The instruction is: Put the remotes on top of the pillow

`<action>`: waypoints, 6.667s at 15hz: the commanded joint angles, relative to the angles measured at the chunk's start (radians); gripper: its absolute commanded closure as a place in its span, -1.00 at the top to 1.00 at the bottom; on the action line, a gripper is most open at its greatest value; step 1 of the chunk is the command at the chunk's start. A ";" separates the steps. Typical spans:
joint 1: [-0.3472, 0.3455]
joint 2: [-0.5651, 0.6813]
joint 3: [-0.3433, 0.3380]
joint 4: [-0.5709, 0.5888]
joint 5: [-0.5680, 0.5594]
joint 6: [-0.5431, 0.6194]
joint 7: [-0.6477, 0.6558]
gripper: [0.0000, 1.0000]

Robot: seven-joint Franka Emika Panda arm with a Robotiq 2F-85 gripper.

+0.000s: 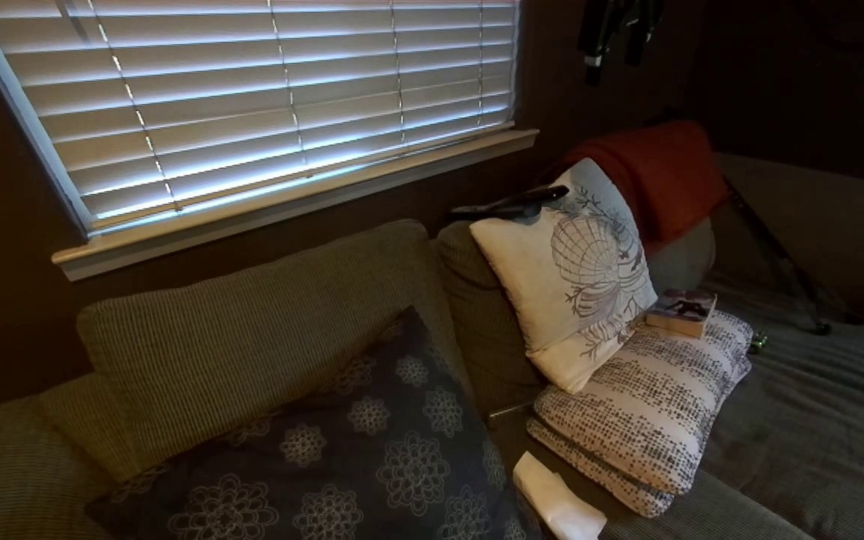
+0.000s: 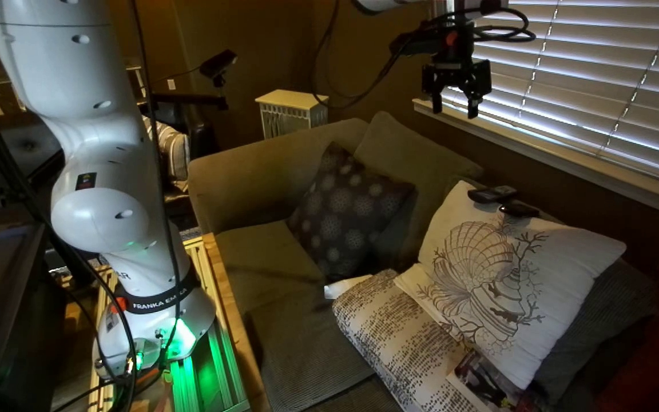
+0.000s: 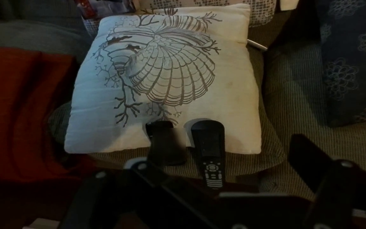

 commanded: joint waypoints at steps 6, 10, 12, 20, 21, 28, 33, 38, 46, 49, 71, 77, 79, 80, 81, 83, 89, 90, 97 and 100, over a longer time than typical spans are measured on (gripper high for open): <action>-0.011 0.251 -0.041 0.253 0.097 0.004 -0.236 1.00; -0.004 0.256 -0.050 0.237 0.109 0.008 -0.230 1.00; -0.005 0.291 -0.050 0.272 0.122 -0.002 -0.231 1.00; -0.016 0.361 -0.042 0.295 0.153 0.145 -0.229 1.00; -0.020 0.372 -0.038 0.296 0.163 0.171 -0.240 1.00; -0.043 0.478 -0.015 0.336 0.252 0.292 -0.264 1.00; -0.046 0.547 -0.018 0.397 0.278 0.300 -0.236 1.00; -0.051 0.624 -0.019 0.479 0.291 0.281 -0.219 1.00; -0.052 0.737 -0.022 0.587 0.284 0.259 -0.200 1.00; -0.049 0.774 -0.024 0.626 0.280 0.245 -0.193 1.00; -0.024 0.956 -0.039 0.839 0.259 0.186 -0.159 1.00; -0.023 0.974 -0.037 0.871 0.259 0.163 -0.162 0.09; -0.023 0.975 -0.038 0.876 0.259 0.159 -0.163 -0.20; -0.022 0.972 -0.039 0.873 0.257 0.158 -0.163 -0.20; -0.023 0.978 -0.037 0.879 0.258 0.159 -0.166 -0.20; -0.022 0.969 -0.037 0.869 0.257 0.161 -0.167 -0.20; -0.018 0.949 -0.037 0.840 0.252 0.182 -0.175 -0.20; -0.016 0.941 -0.036 0.828 0.250 0.188 -0.179 -0.20; 0.005 0.883 -0.043 0.744 0.234 0.247 -0.182 -0.20; 0.014 0.821 -0.040 0.650 0.226 0.304 -0.193 -0.20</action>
